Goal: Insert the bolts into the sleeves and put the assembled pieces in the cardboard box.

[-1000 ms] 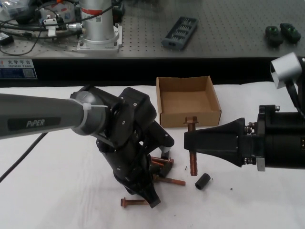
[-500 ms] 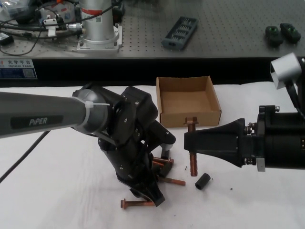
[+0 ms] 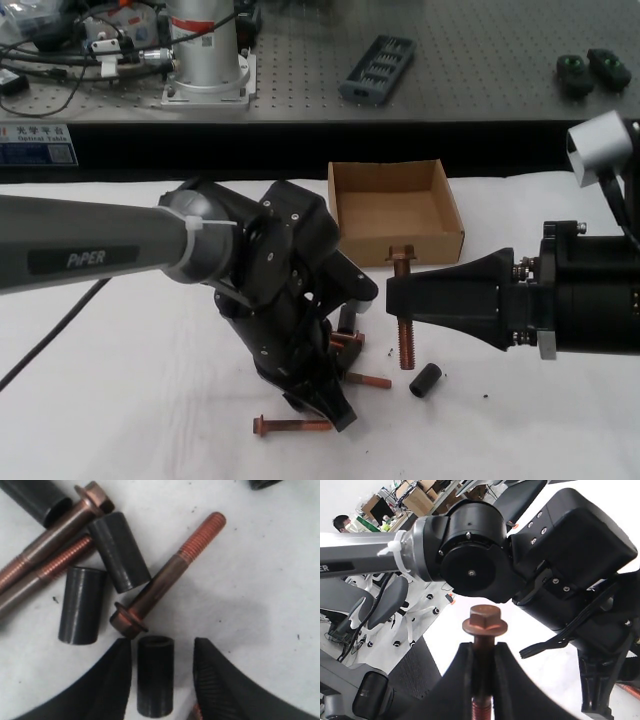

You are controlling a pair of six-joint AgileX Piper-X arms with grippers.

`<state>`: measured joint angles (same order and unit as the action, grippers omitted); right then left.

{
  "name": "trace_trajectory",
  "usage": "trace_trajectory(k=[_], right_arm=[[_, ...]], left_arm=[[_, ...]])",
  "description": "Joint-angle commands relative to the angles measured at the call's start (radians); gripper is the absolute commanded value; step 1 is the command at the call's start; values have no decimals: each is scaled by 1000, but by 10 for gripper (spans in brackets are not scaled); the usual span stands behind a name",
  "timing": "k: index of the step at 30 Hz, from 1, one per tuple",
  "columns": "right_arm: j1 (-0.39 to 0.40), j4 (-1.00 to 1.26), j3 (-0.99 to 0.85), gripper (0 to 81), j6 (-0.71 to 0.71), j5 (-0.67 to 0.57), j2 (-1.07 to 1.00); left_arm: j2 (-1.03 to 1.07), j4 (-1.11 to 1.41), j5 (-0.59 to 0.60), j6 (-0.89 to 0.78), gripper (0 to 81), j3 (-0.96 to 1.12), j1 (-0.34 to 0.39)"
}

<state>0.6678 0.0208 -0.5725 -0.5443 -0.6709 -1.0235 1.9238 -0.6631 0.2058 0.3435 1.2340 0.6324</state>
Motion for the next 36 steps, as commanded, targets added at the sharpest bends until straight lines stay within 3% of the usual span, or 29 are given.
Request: trace_trajectory(k=[1, 10, 20, 28, 36], right_arm=[[-5, 8, -5, 1, -2, -16, 13], [-5, 8, -5, 1, -2, -25, 13], [-5, 8, -5, 1, -2, -28, 13], [-5, 8, -5, 1, -2, -28, 13], [-5, 20, -5, 1, -2, -28, 13]], left_arm=[[3, 7, -30, 22, 306, 12, 11], [3, -21, -90, 74, 291, 12, 11], [3, -27, -80, 79, 264, 12, 11], [3, -45, -80, 49, 146, 12, 11], [3, -41, 49, -105, 95, 12, 8]])
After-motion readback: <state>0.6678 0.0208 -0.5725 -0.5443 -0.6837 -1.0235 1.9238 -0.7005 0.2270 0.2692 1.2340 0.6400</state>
